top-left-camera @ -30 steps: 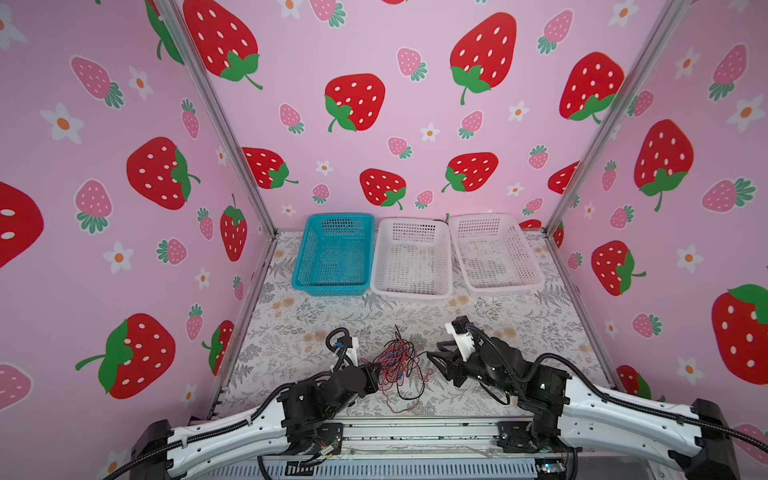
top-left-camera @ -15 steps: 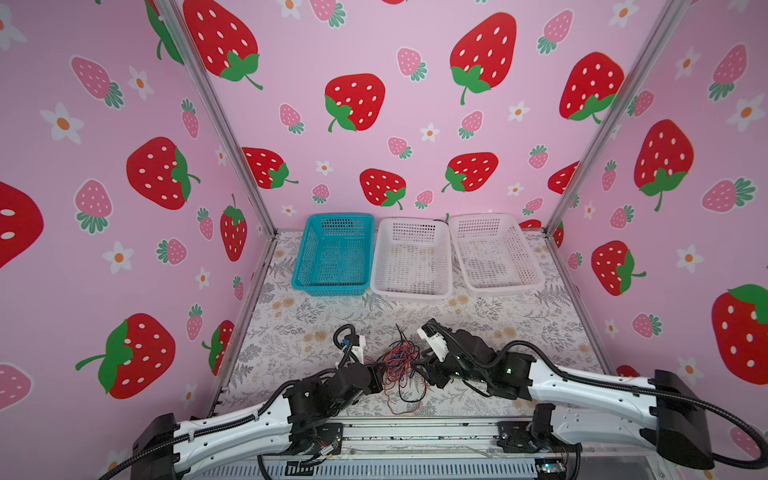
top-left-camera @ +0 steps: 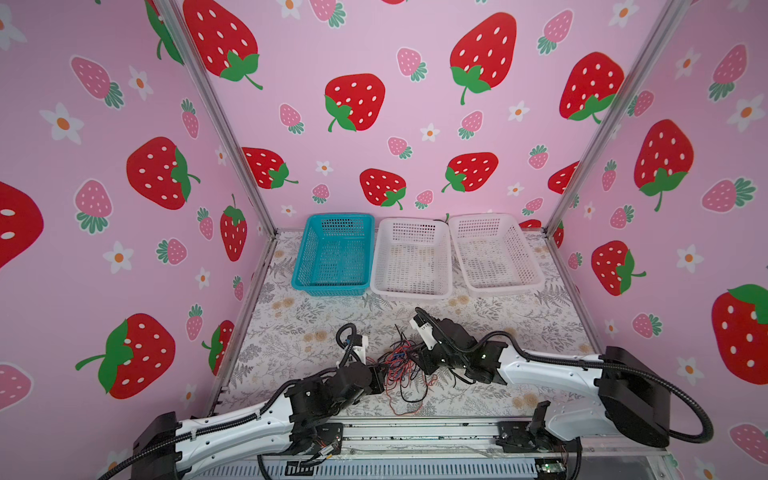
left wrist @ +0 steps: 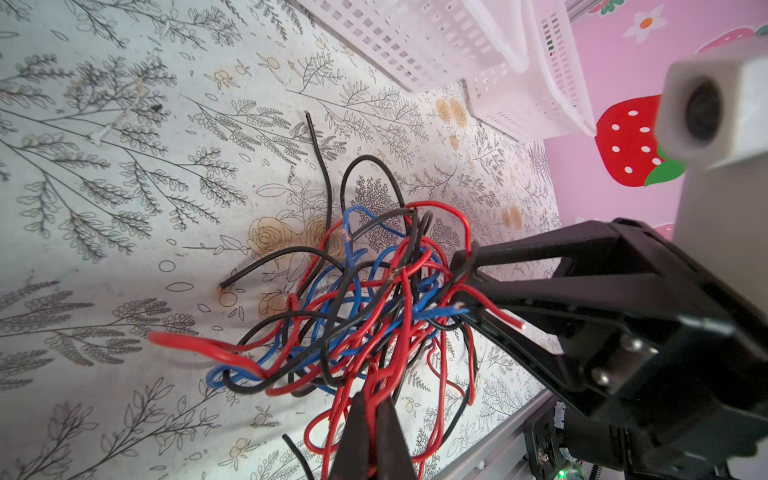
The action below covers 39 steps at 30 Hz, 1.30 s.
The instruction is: Untangle the cables
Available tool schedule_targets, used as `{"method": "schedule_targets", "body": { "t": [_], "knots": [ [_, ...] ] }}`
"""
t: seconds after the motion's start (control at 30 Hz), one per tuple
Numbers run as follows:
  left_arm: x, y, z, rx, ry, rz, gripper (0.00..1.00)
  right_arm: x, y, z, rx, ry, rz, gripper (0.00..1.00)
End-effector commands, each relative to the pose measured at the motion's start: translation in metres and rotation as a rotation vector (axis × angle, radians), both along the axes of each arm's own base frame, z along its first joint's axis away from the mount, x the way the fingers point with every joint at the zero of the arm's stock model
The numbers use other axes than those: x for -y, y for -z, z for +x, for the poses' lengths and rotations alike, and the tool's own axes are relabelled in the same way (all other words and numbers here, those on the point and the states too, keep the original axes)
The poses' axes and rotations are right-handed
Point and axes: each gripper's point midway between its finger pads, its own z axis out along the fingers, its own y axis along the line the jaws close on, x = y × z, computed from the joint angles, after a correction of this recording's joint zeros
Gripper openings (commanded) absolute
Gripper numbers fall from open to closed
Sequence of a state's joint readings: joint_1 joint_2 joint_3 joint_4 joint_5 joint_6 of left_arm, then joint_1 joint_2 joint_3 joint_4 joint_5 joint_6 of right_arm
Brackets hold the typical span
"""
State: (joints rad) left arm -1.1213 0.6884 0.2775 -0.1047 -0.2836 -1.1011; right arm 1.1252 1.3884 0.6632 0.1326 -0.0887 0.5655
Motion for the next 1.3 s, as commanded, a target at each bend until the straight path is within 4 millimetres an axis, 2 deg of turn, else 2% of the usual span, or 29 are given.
{"method": "schedule_targets", "body": {
  "t": [0.0,0.1,0.17,0.2,0.37,0.53,0.63,0.87,1.03,1.1,1.13,1.27],
  "knots": [
    [0.013,-0.035,0.003,0.065,0.025,-0.115,0.0,-0.004,0.002,0.003,0.009,0.012,0.016,0.23],
    [0.013,-0.04,0.001,0.09,0.033,-0.162,0.0,-0.002,0.009,0.003,0.005,0.019,0.01,0.25],
    [0.008,-0.041,0.002,0.101,0.018,-0.18,0.0,-0.003,0.006,0.003,0.006,0.022,0.03,0.05],
    [0.006,-0.041,0.002,0.104,0.009,-0.183,0.0,-0.001,0.003,0.005,0.015,0.039,0.039,0.0],
    [-0.008,-0.039,0.001,0.105,-0.022,-0.17,0.0,0.022,-0.014,0.015,0.092,0.111,0.035,0.0],
    [-0.03,-0.032,0.0,0.096,-0.077,-0.141,0.0,0.064,-0.01,0.028,0.131,0.2,-0.064,0.0],
    [-0.042,-0.022,-0.001,0.079,-0.117,-0.122,0.0,0.083,-0.012,0.028,0.128,0.218,-0.045,0.0],
    [-0.055,-0.008,-0.002,0.052,-0.16,-0.083,0.0,0.105,-0.027,0.021,0.148,0.179,0.008,0.0],
    [-0.064,-0.003,-0.003,0.029,-0.171,0.01,0.0,0.144,-0.026,0.044,0.102,0.355,-0.065,0.0],
    [-0.063,-0.001,-0.004,0.019,-0.163,0.038,0.0,0.142,-0.03,0.043,0.071,0.35,-0.029,0.0],
    [-0.061,0.0,-0.004,0.016,-0.156,0.048,0.0,0.135,-0.035,0.04,0.06,0.316,0.002,0.0],
    [-0.046,-0.001,-0.002,0.02,-0.114,0.047,0.0,0.108,-0.057,0.024,0.04,0.164,0.131,0.11]
  ]
}}
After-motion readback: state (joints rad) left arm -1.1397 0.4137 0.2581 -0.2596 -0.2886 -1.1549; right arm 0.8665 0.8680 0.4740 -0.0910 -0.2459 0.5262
